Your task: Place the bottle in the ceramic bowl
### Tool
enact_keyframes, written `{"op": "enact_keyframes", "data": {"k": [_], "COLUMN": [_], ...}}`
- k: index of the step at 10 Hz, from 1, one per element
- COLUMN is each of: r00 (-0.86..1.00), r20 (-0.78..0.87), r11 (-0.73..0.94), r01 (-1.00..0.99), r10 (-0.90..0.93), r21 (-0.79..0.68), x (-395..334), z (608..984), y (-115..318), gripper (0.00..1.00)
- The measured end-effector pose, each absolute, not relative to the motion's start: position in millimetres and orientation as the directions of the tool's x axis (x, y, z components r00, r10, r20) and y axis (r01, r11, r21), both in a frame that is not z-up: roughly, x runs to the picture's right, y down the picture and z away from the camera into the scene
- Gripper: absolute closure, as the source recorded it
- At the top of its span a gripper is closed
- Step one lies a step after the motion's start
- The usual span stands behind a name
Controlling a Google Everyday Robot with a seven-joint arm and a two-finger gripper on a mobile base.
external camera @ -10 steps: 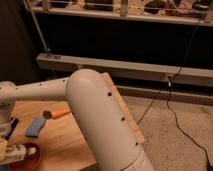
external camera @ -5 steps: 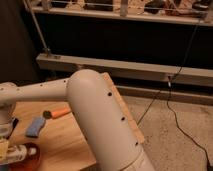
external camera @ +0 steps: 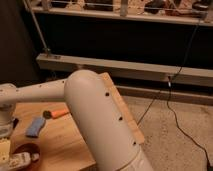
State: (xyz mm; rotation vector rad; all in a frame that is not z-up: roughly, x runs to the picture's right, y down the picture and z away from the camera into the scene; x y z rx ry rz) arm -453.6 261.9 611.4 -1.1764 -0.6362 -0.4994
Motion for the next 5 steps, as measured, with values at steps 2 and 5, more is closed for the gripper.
{"op": "enact_keyframes", "data": {"k": [2, 5], "r00": [0.729, 0.8], "r20": [0.684, 0.6], "r11": [0.314, 0.379], "r01": [0.656, 0.56], "r10": [-0.028, -0.016], "r21": [-0.686, -0.736], "x": [-454.1, -439.5], "z": [613.8, 637.3], "y": [258.6, 219.5], "gripper": [0.2, 0.2]}}
